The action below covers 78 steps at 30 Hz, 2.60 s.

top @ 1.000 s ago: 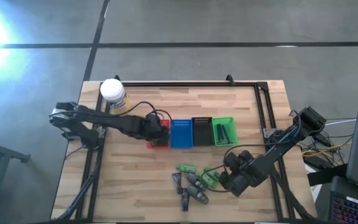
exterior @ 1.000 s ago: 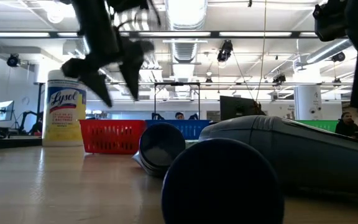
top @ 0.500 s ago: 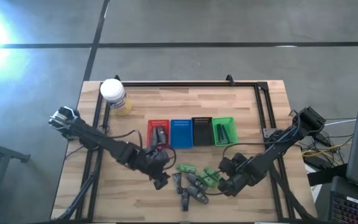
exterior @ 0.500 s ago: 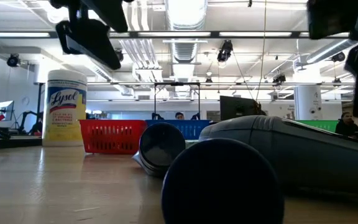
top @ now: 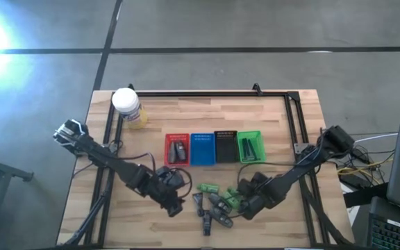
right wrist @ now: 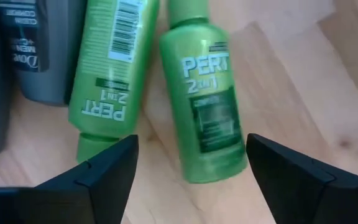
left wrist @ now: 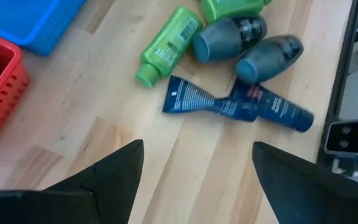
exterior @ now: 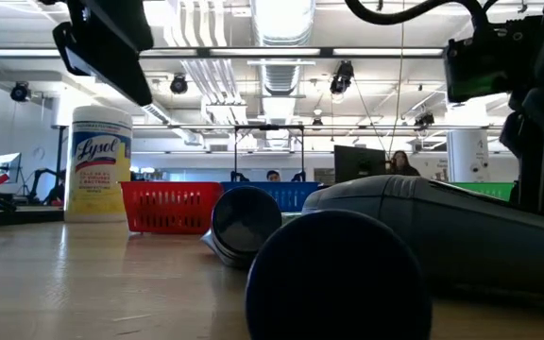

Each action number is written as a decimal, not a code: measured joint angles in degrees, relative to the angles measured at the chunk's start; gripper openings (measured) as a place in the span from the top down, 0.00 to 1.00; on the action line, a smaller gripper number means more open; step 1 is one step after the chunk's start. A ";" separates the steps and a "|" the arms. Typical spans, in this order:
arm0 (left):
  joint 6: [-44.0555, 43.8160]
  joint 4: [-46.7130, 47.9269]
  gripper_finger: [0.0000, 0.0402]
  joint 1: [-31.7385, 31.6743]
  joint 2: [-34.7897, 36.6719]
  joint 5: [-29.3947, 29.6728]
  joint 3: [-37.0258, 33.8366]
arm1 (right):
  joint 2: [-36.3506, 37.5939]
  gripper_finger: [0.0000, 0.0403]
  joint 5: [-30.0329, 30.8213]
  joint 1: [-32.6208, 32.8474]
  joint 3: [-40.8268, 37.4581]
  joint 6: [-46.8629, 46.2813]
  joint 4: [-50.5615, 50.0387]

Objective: Pick & Place Travel size toiletries
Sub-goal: Put the green shampoo into the black bin

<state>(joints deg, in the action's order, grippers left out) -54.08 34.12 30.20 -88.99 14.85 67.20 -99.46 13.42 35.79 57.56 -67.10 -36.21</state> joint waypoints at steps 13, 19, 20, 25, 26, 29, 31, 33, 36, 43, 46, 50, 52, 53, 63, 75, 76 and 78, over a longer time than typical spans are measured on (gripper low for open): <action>3.85 3.46 0.24 0.10 1.37 -1.69 -1.32 | -3.89 0.45 -0.92 -3.41 0.19 6.90 2.36; 0.08 2.51 0.28 1.00 5.85 -0.64 -7.17 | 0.39 0.65 -0.04 -4.44 -0.02 5.48 1.79; -1.14 2.30 0.29 1.16 6.98 0.42 -8.49 | 1.72 0.67 0.07 -4.41 -0.02 5.00 1.85; -7.03 -1.06 0.30 1.17 13.83 5.23 -15.38 | 8.92 0.71 1.45 -5.30 0.05 -0.09 0.89; -7.86 -2.34 0.30 1.18 15.21 6.16 -16.71 | 10.43 0.71 2.64 -6.26 0.13 -2.15 0.85; -8.60 -7.70 0.30 1.12 19.01 8.56 -20.73 | 13.79 0.68 5.00 -11.14 0.07 -8.16 0.64; -7.96 -10.93 0.31 0.98 20.97 9.84 -22.97 | 14.74 0.68 5.02 -16.22 -0.07 -10.47 0.47; -7.27 -12.40 0.31 0.81 22.54 10.58 -24.58 | 14.49 0.68 4.91 -21.83 -0.07 -10.58 0.77; -7.13 -12.69 0.31 0.50 24.08 10.80 -26.13 | 12.88 0.68 2.14 -29.57 -0.13 -7.37 1.22; -7.07 -12.69 0.31 0.10 24.70 10.80 -27.19 | 9.22 0.52 -4.24 -36.79 -0.17 -1.83 5.81; -4.87 -12.86 0.31 -0.10 24.63 10.80 -27.19 | 8.81 0.42 -4.73 -36.18 -0.17 -1.83 4.54; -1.00 -14.39 0.31 -0.69 24.63 10.78 -27.10 | 9.78 0.32 -5.17 -33.39 -0.17 -0.09 4.29; 0.51 -15.98 0.31 -1.00 24.63 10.62 -27.10 | 10.78 0.27 -6.75 -30.58 0.04 4.38 3.94; 1.11 -16.63 0.31 -1.00 24.63 10.66 -27.10 | 11.55 0.25 -7.79 -28.64 0.12 7.49 3.48; 1.85 -19.07 0.31 -1.48 24.59 10.75 -27.06 | 6.60 0.23 -9.47 -6.48 0.03 10.99 1.78; 1.73 -18.99 0.31 -1.51 24.57 10.59 -27.10 | -6.47 0.29 -5.92 -5.16 4.39 5.58 8.02; 1.72 -18.84 0.31 -1.51 24.57 10.58 -27.12 | -7.21 0.28 -5.81 -5.16 4.78 5.14 7.85; 1.74 -18.47 0.31 -1.51 24.57 10.57 -27.12 | -8.29 0.28 -5.52 -5.16 5.49 4.20 7.34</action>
<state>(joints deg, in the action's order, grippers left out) -52.34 15.65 28.69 -64.42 25.43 40.07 -107.74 7.90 30.63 63.05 -62.91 -28.87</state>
